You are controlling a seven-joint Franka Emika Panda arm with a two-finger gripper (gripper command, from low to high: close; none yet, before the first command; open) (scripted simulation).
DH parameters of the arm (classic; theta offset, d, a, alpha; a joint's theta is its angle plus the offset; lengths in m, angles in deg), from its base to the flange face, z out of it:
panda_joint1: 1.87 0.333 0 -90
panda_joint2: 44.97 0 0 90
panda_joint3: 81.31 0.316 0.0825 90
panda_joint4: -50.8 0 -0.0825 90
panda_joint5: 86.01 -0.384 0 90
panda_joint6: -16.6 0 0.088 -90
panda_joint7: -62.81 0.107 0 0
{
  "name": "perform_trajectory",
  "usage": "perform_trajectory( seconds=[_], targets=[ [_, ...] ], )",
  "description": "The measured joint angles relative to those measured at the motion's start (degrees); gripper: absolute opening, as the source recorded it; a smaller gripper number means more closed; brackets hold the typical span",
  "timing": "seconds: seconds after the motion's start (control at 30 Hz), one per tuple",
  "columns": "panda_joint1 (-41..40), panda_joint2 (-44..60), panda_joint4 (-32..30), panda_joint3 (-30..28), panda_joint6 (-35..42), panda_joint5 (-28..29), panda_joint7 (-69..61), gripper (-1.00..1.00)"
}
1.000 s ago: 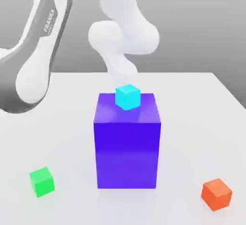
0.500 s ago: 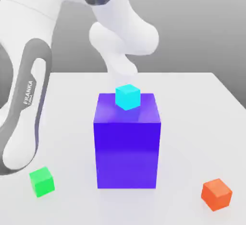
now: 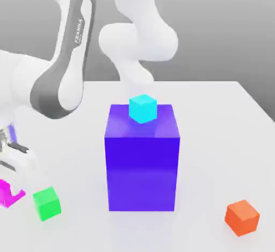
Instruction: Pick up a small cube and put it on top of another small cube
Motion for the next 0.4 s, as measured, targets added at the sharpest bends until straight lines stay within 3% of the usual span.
perform_trajectory(
  seconds=[0.13, 0.27, 0.3, 0.4],
  targets=[
    [0.1, -5.0, -7.3, 0.5, -2.3, -0.4, -3.2, -1.00],
    [-1.0, 1.3, -8.0, 2.4, -9.0, -4.2, -6.4, -1.00],
    [-1.5, 3.2, -7.9, 3.1, -10.8, -5.2, -7.1, 1.00],
    [-1.5, 3.2, -7.9, 3.1, -10.8, -5.2, -7.1, 1.00]
  ],
)
